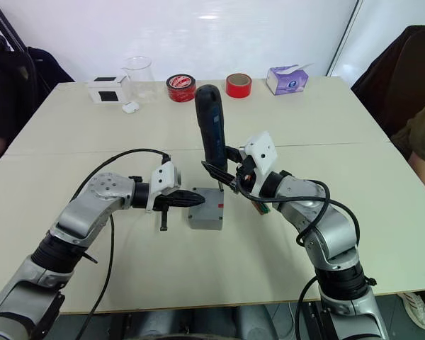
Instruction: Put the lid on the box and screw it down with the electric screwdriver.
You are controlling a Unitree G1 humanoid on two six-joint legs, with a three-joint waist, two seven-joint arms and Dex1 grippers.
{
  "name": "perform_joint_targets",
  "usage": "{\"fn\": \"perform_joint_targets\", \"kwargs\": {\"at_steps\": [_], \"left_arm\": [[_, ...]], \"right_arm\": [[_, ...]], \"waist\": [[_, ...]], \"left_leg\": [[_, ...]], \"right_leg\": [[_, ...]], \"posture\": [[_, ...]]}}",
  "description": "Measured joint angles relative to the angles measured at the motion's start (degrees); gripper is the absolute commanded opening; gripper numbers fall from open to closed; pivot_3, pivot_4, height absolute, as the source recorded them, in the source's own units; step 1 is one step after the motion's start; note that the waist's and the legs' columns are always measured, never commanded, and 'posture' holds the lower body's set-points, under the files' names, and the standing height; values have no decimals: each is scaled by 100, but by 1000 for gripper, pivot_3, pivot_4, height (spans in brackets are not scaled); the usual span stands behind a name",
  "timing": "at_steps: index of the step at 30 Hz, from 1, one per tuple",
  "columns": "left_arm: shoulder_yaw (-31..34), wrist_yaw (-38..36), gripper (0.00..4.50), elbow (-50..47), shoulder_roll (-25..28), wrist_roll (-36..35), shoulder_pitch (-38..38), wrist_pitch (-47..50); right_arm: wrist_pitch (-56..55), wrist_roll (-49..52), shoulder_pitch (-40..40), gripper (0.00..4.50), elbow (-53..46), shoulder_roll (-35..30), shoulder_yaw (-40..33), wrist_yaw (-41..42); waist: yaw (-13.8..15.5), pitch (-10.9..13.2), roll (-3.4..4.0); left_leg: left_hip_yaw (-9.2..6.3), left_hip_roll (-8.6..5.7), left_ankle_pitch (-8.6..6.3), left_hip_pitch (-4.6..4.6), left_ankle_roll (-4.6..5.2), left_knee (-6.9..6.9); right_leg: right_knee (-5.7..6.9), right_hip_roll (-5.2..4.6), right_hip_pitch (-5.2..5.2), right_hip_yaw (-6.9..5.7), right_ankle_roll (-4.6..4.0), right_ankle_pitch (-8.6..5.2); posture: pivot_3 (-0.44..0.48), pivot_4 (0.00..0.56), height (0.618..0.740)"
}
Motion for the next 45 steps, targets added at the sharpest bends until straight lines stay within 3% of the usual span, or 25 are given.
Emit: {"fn": "perform_joint_targets", "kwargs": {"at_steps": [10, 45], "left_arm": [[-44, -13, 0, 23, 14, 107, 49, -30], [-167, -23, 0, -42, 14, 143, 52, -108]], "right_arm": [[-2, 10, 187, 1826, -20, 0, -40, -76], [-3, 12, 260, 1826, -188, -97, -29, -172]], "waist": [[8, -62, -34], [16, -131, -15]], "left_leg": [[-2, 1, -10, 68, 12, -25], [13, -4, -10, 58, 5, -150]], "right_leg": [[-19, -21, 66, 1, -37, -27], [-120, -118, 56, -48, -49, -30]], "posture": [[0, 150, 740], [0, 150, 740]]}}
